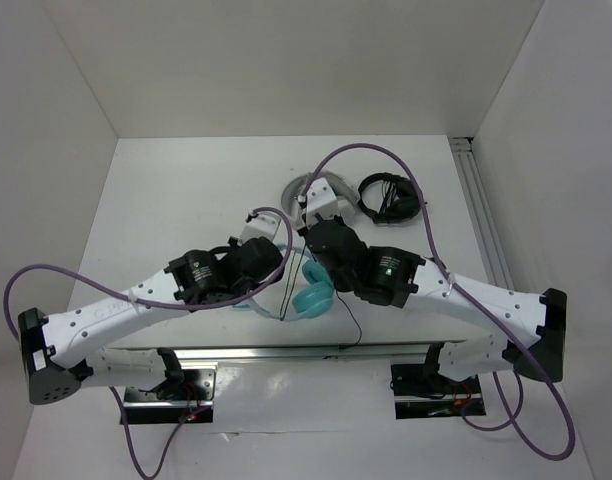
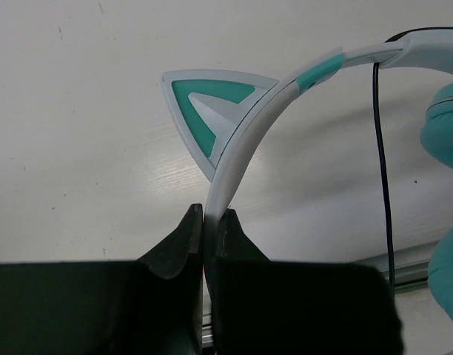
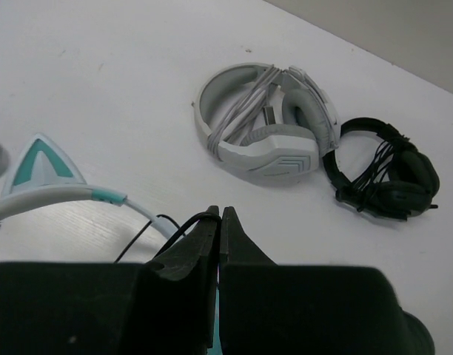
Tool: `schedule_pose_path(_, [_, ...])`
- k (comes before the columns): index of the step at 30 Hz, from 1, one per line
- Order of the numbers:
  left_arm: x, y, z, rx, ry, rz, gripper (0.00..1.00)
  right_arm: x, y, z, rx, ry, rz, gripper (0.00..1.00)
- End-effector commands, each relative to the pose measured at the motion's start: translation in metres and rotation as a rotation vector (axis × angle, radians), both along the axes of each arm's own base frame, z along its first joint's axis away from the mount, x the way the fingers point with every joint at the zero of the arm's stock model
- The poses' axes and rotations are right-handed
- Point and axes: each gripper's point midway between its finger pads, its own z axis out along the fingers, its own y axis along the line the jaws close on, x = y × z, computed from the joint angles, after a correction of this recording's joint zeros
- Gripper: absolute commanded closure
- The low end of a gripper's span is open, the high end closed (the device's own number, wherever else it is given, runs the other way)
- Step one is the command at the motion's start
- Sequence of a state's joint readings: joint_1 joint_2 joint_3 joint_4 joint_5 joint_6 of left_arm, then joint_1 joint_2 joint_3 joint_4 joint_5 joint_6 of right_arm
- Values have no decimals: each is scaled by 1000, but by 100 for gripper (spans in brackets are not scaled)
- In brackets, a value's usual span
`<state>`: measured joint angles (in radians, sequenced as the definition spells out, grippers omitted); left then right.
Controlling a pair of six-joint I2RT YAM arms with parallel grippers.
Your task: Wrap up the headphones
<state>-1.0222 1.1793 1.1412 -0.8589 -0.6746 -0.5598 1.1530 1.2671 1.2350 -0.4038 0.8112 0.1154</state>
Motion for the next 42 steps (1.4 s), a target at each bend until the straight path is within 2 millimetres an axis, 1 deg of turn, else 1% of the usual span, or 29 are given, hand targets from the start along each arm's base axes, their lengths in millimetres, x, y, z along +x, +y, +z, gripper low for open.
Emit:
schedule_pose_path(1, [-33,14,-3,76,119,-93,100,27,-32,38,45,-121,-135,100])
schedule_pose_path(2, [-40,12,-6,77,145,-116,100,31,-33,36,43,-120,-131,100])
schedule_pose_path(3, [-45,9,-6,48,167,-138,100,35,-38,41,48,-129,-132,100])
schedule_pose_path(5, [-51,11,4,21,167,-147,100,44,-44,39,53,-118,-133,100])
schedule_pose_path(7, [-47,23,17,20,131,-63,100,48,-52,38,28,-111,-150,100])
schedule_pose_path(8, [-46,31,20,44,117,-39,100,51,-56,42,35,-116,-166,100])
schedule_pose_path(10, [-44,30,25,48,110,-34,100,55,-63,40,7,-113,-173,100])
schedule_pose_path(12, [-43,32,25,69,115,-15,100,59,-67,46,16,-127,-186,100])
schedule_pose_path(13, [-43,28,25,69,118,-51,100,63,-70,52,14,-140,-188,100])
schedule_pose_path(14, [-43,21,22,69,133,-77,100,63,-68,54,15,-145,-174,100])
schedule_pose_path(15, [-49,12,18,56,175,-131,100,67,-70,56,17,-152,-174,100])
schedule_pose_path(18, [-53,-6,8,45,204,-254,100,77,-68,59,21,-161,-87,100])
schedule_pose_path(19, [-57,-13,10,8,208,-303,100,82,-67,60,16,-164,-42,100])
schedule_pose_path(20, [-60,-15,9,3,222,-323,100,83,-65,59,13,-161,-9,100])
schedule_pose_path(22, [-68,-22,17,-59,225,-381,100,84,-59,51,-23,-146,84,100])
schedule_pose_path(23, [-68,-21,19,-61,217,-389,100,84,-51,43,-22,-125,135,100])
schedule_pose_path(24, [-69,-23,23,-81,212,-399,100,82,-47,40,-38,-121,169,100])
schedule_pose_path(25, [-70,-22,25,-89,206,-400,100,82,-41,30,-47,-99,195,100])
schedule_pose_path(27, [-71,-23,32,-108,193,-418,100,76,-25,18,-35,-73,286,100])
schedule_pose_path(28, [-73,-24,38,-129,187,-428,100,73,-21,7,-27,-55,312,100])
schedule_pose_path(29, [-73,-24,38,-130,187,-428,100,71,-14,7,6,-57,340,98])
schedule_pose_path(30, [-73,-23,44,-145,174,-430,100,65,-4,2,21,-49,403,98])
schedule_pose_path(32, [-75,-23,46,-149,179,-436,100,56,5,-9,60,-27,455,98])
schedule_pose_path(33, [-75,-23,46,-149,179,-436,100,52,13,-9,91,-29,497,98])
schedule_pose_path(35, [-79,-25,51,-175,182,-454,100,48,18,-12,109,-27,526,98])
schedule_pose_path(37, [-80,-23,55,-177,172,-462,100,45,21,-9,124,-30,565,98])
schedule_pose_path(38, [-81,-20,60,-185,165,-464,100,44,24,-13,123,-19,580,98])
schedule_pose_path(40, [-81,-17,66,-190,151,-459,100,45,28,-12,126,-15,594,98])
schedule_pose_path(42, [-77,-8,75,-172,123,-430,100,48,34,-19,109,8,607,98])
